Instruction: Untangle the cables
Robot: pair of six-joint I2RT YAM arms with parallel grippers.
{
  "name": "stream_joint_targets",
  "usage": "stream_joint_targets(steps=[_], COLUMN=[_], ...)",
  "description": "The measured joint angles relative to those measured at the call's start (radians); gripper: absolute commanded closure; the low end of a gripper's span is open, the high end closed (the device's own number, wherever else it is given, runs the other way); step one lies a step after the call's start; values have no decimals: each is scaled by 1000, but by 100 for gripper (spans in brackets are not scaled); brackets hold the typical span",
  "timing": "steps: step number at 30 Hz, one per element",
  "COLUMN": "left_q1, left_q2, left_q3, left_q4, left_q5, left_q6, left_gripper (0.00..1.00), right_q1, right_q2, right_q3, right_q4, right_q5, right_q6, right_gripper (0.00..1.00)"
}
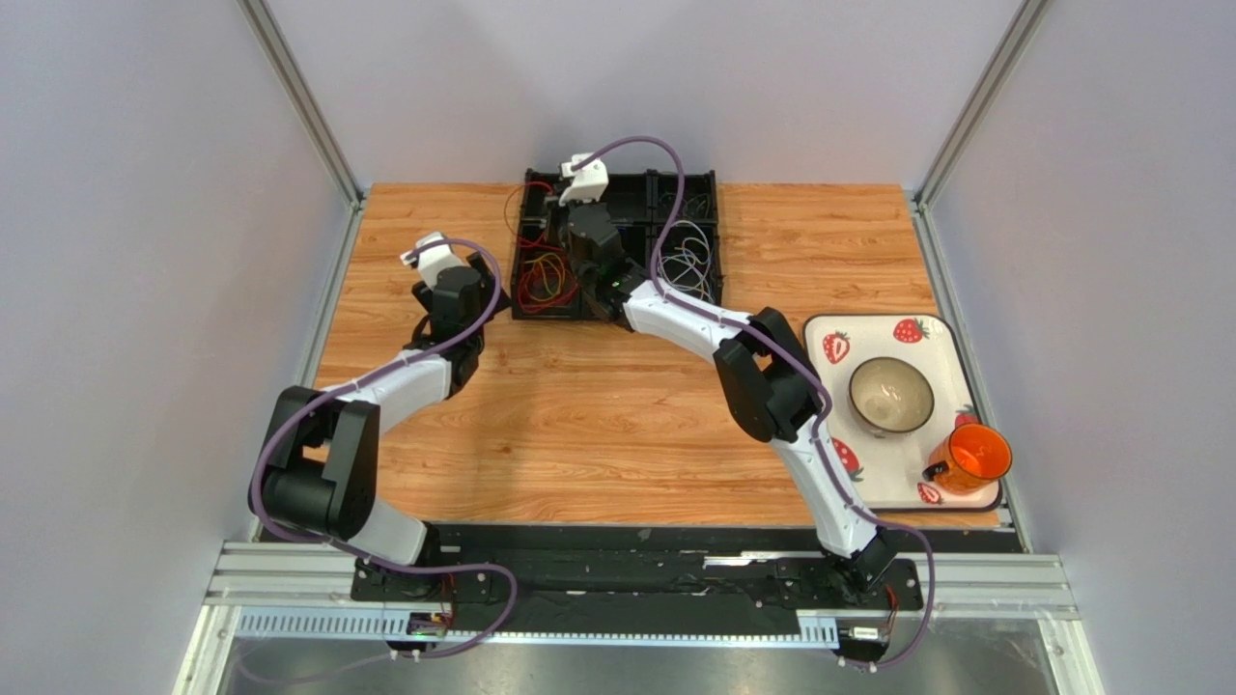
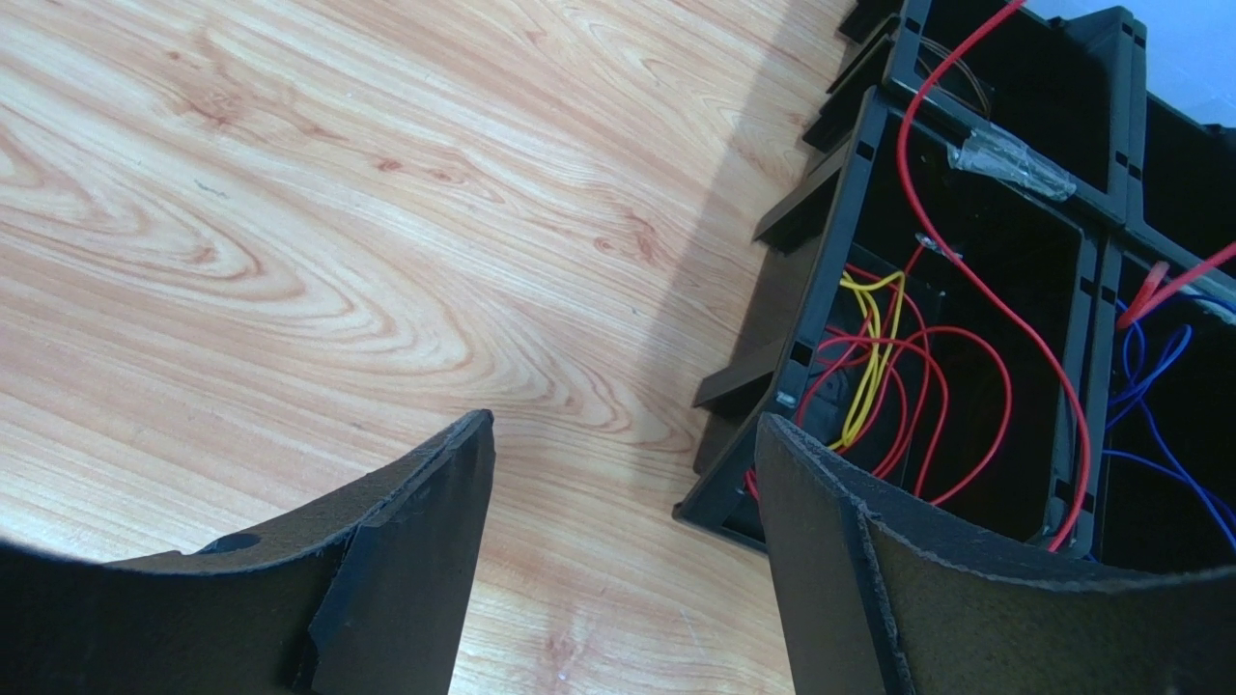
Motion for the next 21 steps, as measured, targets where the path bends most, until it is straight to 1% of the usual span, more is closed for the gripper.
stream_joint_targets(steps=[3,17,21], left_q1=[0,0,0], left_q2=[3,13,16], left_q3=[0,15,17], left_q4=[0,-2,-4], left_q5=[3,5,8], left_q6=[0,0,0], left_gripper=[26,27,27], right_q1=[-1,-2,2], right_q2=[-12,-28,-32], right_q3=[-41,-118,-139], right_q4=[-8,-102,-130], right_q5=[19,259,289], right_q6=[11,-13,-13], right_gripper=[100,100,100])
